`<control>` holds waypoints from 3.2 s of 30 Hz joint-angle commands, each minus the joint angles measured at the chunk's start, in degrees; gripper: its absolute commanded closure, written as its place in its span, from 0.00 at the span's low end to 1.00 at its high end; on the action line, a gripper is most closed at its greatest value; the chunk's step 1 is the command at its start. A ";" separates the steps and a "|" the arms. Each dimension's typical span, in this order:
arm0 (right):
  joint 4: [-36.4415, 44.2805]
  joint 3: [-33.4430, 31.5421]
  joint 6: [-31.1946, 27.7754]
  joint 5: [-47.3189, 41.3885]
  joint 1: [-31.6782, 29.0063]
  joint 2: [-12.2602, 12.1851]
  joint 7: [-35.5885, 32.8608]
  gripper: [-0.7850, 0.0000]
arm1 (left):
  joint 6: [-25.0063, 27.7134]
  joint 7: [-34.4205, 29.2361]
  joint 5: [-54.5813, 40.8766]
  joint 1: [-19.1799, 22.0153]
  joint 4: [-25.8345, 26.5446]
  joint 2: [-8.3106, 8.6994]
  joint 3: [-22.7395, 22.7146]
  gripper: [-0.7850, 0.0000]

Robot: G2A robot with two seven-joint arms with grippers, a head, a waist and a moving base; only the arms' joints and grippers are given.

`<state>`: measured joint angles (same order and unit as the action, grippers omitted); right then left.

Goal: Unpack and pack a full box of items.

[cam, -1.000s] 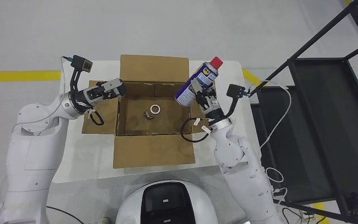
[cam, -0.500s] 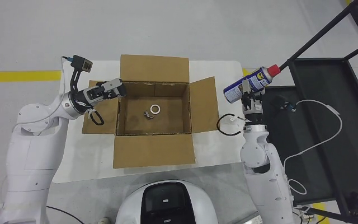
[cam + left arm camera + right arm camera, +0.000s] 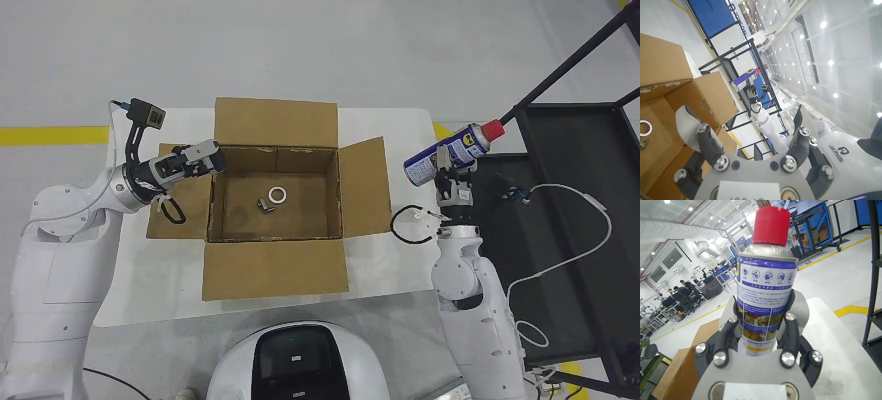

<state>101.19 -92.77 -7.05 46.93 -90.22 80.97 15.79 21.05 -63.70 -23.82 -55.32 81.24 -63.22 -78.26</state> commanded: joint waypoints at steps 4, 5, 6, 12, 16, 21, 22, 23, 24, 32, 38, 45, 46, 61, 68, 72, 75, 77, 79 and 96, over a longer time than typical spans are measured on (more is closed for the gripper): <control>-8.10 0.75 5.71 14.70 3.95 -0.17 9.61 1.00 | 0.00 0.00 0.00 0.00 0.00 0.00 0.00 0.00; -11.16 1.44 6.41 17.11 5.08 -0.13 12.20 1.00 | 0.00 0.00 0.00 0.00 0.00 0.00 0.00 0.00; -14.08 1.81 7.15 19.29 6.29 -0.12 14.79 1.00 | 0.00 0.00 0.00 0.00 0.00 0.00 0.00 0.00; -33.73 4.04 10.67 25.93 14.15 0.19 27.36 1.00 | 0.00 0.00 0.00 0.00 0.00 0.00 0.00 0.00; -46.03 4.66 10.81 25.34 19.74 0.49 32.55 1.00 | 0.00 0.00 0.00 0.00 0.00 0.00 0.00 0.00; -55.50 3.99 6.83 21.96 24.63 0.61 38.61 1.00 | 0.00 0.00 0.00 0.00 0.00 0.00 0.00 0.00; -55.95 3.55 5.04 20.48 24.94 0.60 39.50 1.00 | 0.00 0.00 0.00 0.00 0.00 0.00 0.00 0.00; -55.85 3.29 4.16 20.59 24.87 0.46 40.33 1.00 | 0.00 0.00 0.00 0.00 0.00 0.00 0.00 0.00; -55.13 3.03 3.07 20.63 24.52 0.31 40.92 1.00 | 0.00 0.00 0.00 0.00 0.00 0.00 0.00 0.00; -54.75 2.90 2.60 20.46 24.37 0.27 41.05 1.00 | 0.00 0.00 0.00 0.00 0.00 0.00 0.00 0.00; -52.61 3.19 2.47 19.48 23.18 0.41 39.19 1.00 | 0.00 0.00 0.00 0.00 0.00 0.00 0.00 0.00; -48.25 0.88 1.29 19.62 20.45 -0.39 37.84 1.00 | 0.00 0.00 0.00 0.00 0.00 0.00 0.00 0.00; -47.75 0.33 1.01 20.56 20.13 -0.68 37.78 1.00 | 0.00 0.00 0.00 0.00 0.00 0.00 0.00 0.00; -61.05 3.14 1.56 29.37 27.01 -1.24 38.09 1.00 | 0.00 0.00 0.00 0.00 0.00 0.00 0.00 0.00; -73.87 5.12 4.62 28.93 34.00 -0.36 42.40 1.00 | 0.00 0.00 0.00 0.00 0.00 0.00 0.00 0.00; -79.29 5.39 4.53 28.69 36.62 -0.34 44.13 1.00 | 0.00 0.00 0.00 0.00 0.00 0.00 0.00 0.00; -82.39 5.49 4.13 28.36 38.09 -0.39 44.57 1.00 | 0.00 0.00 0.00 0.00 0.00 0.00 0.00 0.00; -83.93 5.58 3.87 28.08 38.83 -0.39 44.78 1.00 | 0.00 0.00 0.00 0.00 0.00 0.00 0.00 0.00; -85.09 5.73 3.78 27.89 39.49 -0.36 44.85 1.00 | 0.00 0.00 0.00 0.00 0.00 0.00 0.00 0.00; -87.97 6.99 3.71 25.98 40.67 0.42 45.29 1.00 | 0.00 0.00 0.00 0.00 0.00 0.00 0.00 0.00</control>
<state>13.23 -85.77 -3.38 72.91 -49.57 81.39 61.13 21.05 -63.70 -23.82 -55.32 81.24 -63.22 -78.26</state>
